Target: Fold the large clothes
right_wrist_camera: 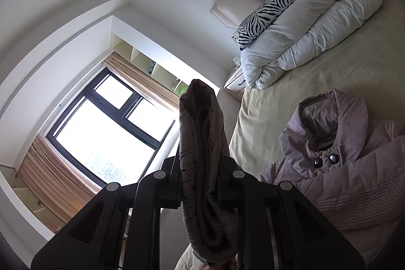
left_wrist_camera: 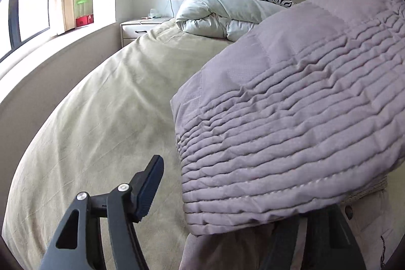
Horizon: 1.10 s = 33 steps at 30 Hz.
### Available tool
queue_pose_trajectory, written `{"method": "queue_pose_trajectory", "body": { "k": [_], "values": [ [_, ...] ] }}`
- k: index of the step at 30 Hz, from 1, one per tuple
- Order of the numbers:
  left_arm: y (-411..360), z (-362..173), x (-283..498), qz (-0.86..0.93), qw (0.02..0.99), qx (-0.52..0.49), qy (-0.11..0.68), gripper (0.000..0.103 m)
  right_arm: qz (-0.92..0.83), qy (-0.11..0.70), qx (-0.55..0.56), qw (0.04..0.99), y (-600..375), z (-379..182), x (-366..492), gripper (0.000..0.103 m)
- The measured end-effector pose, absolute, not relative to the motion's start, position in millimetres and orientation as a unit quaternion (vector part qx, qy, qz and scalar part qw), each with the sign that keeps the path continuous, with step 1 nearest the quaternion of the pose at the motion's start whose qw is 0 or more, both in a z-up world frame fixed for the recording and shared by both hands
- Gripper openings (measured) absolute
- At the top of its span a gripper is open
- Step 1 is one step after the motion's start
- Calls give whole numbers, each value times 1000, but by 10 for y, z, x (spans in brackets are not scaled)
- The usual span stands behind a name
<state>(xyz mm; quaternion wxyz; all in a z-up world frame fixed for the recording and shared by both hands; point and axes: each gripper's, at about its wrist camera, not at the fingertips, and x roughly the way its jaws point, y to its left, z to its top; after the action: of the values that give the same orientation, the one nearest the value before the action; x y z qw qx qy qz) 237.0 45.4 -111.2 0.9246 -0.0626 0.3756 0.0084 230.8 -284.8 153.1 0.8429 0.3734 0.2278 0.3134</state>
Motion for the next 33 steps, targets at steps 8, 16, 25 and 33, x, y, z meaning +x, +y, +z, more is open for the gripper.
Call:
{"method": "queue_pose_trajectory", "body": {
  "k": [8,16,25,33],
  "values": [
    [765,-1412,2397,37,908,-135,394,55,227,265,410,843,-3631,368,2576,17],
    [837,-1517,2393,46,902,-159,399,63,100,380,448,803,-4235,-1485,2841,17],
    [843,-1280,1959,8,899,-160,407,63,115,382,451,799,-4321,-1876,2780,19],
    [433,-461,1982,-21,945,-51,322,67,81,377,427,818,-4301,-1565,2677,24]
  ]
}}
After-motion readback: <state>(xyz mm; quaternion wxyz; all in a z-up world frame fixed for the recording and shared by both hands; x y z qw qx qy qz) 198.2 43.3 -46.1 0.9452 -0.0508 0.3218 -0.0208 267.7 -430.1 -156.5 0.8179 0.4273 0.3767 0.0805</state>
